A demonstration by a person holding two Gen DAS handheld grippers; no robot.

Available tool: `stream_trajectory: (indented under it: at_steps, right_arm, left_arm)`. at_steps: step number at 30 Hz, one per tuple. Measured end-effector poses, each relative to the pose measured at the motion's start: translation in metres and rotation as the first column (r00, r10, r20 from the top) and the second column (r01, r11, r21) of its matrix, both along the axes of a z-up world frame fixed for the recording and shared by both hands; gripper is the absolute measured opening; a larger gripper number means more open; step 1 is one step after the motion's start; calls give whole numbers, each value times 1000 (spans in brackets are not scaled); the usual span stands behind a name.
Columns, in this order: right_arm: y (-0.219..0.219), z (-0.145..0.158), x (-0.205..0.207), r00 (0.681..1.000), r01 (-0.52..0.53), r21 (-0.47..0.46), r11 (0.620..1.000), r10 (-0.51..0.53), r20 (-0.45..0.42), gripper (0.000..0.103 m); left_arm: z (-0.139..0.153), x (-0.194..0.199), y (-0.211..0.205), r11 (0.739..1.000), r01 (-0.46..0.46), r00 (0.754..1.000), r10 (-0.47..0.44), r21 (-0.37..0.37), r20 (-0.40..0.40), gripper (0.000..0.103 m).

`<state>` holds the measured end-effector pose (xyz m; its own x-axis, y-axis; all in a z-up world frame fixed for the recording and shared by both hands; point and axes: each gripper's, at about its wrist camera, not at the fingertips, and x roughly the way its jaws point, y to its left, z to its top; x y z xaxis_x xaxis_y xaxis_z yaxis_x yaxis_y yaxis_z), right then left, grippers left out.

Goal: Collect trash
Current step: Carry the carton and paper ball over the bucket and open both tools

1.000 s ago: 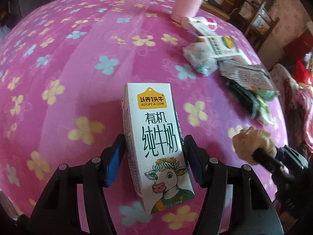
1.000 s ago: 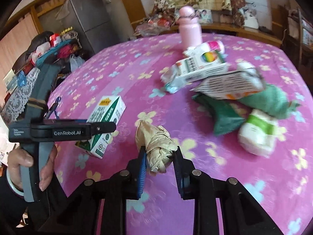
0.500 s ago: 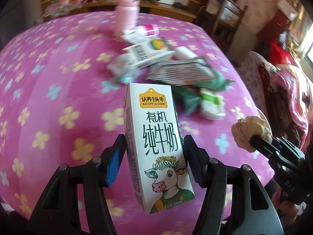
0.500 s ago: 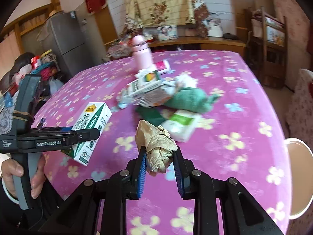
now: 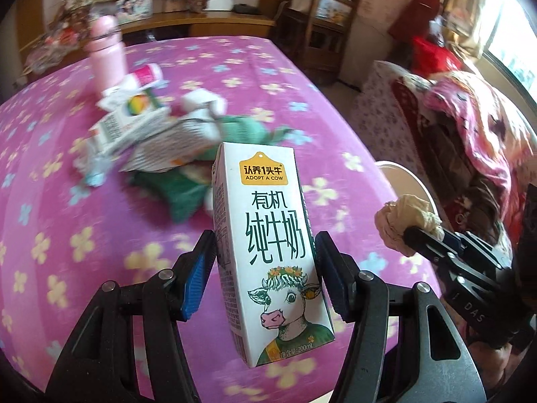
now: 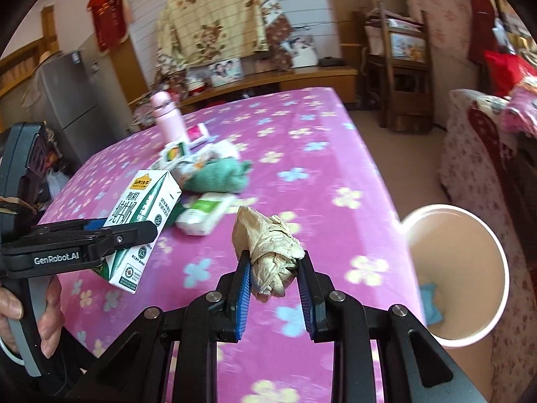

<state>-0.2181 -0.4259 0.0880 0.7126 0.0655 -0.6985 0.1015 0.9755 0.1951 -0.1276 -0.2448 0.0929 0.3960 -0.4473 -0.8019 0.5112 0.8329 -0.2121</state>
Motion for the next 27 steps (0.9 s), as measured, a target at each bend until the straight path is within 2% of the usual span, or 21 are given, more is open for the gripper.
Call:
stream_trajectory:
  at_steps: [12,22,27]
  right_arm:
    - [-83,-9,-34,984,180,20,983,-180,-17,25]
    - [-155,-28,-55,943,329,16,944,-327,-67,25]
    - [-178,-41,-57,923,376,10,927,-373,-96,25]
  left_arm:
    - [-2,-15,-104,985,170,985,-170,-23,-13,59]
    - [-11,-22,-181,964,264,964,-264,-15,-17,59]
    - [-19,-20,-207,958,287,957,-287,-21,-32,59]
